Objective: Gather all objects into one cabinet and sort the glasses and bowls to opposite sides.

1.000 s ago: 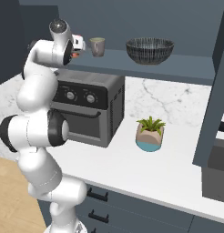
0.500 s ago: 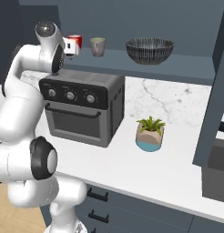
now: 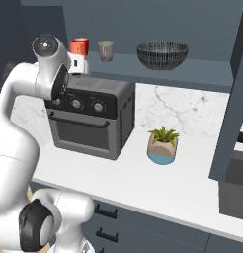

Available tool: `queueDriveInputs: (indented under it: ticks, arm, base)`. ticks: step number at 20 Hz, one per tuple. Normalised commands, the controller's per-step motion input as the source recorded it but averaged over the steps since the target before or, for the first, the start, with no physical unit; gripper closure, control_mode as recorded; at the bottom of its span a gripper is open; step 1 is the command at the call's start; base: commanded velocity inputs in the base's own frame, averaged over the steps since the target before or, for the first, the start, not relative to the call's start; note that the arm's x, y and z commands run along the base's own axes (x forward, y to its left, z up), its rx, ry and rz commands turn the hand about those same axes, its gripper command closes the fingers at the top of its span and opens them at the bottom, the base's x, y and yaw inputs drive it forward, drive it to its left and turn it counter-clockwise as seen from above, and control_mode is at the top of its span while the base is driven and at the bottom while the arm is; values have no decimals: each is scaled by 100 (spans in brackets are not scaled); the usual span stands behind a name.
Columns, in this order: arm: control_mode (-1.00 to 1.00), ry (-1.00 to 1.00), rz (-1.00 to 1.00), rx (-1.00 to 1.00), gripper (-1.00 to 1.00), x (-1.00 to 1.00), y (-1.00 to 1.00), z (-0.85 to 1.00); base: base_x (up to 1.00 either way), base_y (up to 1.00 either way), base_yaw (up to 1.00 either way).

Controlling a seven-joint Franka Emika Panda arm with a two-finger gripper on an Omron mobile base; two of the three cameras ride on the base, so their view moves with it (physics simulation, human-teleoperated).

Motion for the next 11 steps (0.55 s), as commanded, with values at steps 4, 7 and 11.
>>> queueDriveInputs:
  ticks: [4,7,11]
  arm:
    - [-100,-1,-3,-1,-100,-100,-25,-3]
    - [-100,0,-10,-1,-100,-100,-21,0]
    - [-100,0,-15,0,-100,-100,-16,-1]
  base:
    - [0,0,0]
    - [0,0,0]
    - [0,0,0]
